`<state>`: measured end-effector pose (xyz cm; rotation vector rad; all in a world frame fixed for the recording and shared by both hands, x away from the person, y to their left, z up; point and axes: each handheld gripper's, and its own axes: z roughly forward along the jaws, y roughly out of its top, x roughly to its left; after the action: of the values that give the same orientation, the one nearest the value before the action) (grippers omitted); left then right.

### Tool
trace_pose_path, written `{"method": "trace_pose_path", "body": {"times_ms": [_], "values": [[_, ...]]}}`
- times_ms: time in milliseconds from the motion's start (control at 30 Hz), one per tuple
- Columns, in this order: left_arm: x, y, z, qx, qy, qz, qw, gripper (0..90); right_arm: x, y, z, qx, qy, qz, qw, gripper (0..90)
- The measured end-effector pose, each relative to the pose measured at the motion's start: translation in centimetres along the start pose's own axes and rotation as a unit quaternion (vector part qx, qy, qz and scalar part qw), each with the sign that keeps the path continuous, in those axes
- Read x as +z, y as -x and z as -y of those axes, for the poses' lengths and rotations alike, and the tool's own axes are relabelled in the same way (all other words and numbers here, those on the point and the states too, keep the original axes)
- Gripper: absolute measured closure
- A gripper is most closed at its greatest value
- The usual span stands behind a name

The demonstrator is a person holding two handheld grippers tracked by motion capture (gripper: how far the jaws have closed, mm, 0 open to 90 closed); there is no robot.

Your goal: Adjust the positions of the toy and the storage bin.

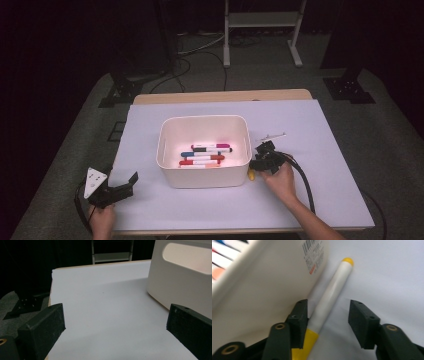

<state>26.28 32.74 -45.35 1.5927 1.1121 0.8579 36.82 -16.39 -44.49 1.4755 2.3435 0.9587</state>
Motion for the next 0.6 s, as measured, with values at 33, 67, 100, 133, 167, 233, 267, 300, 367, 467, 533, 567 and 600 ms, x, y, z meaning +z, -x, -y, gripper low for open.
{"method": "trace_pose_path", "body": {"times_ms": [33,67,100,133,167,233,267,300,367,467,533,567,600], "values": [[0.0,0.0,0.0,0.0,0.0,0.0,1.0,0.5,0.0,0.0,0.0,0.0,0.0,0.0,1.0,49.1],[0.0,0.0,0.0,-0.001,0.001,0.0,1.0,0.5,-0.1,-0.2,0.0,-0.013,-0.004,0.019,0.9997,50.3],[0.0,0.0,0.0,-0.001,0.001,0.0,1.0,0.5,-0.1,-0.2,0.0,-0.013,-0.004,0.019,0.9997,50.3],[0.0,0.0,0.0,-0.003,0.0,0.001,1.0,0.5,-0.3,-0.1,0.0,-0.024,-0.009,0.031,0.9992,52.5],[0.0,0.0,0.0,-0.003,0.0,0.001,1.0,0.5,-0.4,0.0,0.0,-0.024,-0.012,0.037,0.9989,53.0],[0.0,0.0,0.0,-0.003,-0.002,0.001,1.0,0.5,-0.6,0.3,0.1,-0.03,-0.015,0.052,0.9981,58.3],[0.1,0.0,0.0,-0.003,-0.001,0.0,1.0,0.5,-0.7,0.5,0.1,-0.033,-0.016,0.061,0.9975,60.0],[0.0,0.0,0.0,-0.002,-0.001,0.0,1.0,0.5,-0.7,0.6,0.2,-0.036,-0.019,0.072,0.9965,63.9],[0.0,0.0,0.0,-0.001,-0.001,0.0,1.0,0.5,-0.9,1.1,0.4,-0.032,-0.018,0.069,0.9969,70.1],[0.1,0.0,0.0,-0.002,-0.001,-0.001,1.0,0.5,-1.1,1.6,0.4,-0.031,-0.019,0.07,0.9969,74.8],[0.1,0.0,0.0,-0.002,-0.001,-0.001,1.0,0.5,-1.2,1.8,0.5,-0.033,-0.022,0.07,0.9968,75.1],[0.1,0.0,0.0,-0.002,-0.001,-0.001,1.0,0.5,-1.5,2.2,0.5,-0.035,-0.025,0.071,0.9965,75.8],[0.1,0.0,0.0,-0.002,-0.001,-0.001,1.0,0.5,-1.6,2.4,0.6,-0.035,-0.026,0.072,0.9964,75.8]]}}
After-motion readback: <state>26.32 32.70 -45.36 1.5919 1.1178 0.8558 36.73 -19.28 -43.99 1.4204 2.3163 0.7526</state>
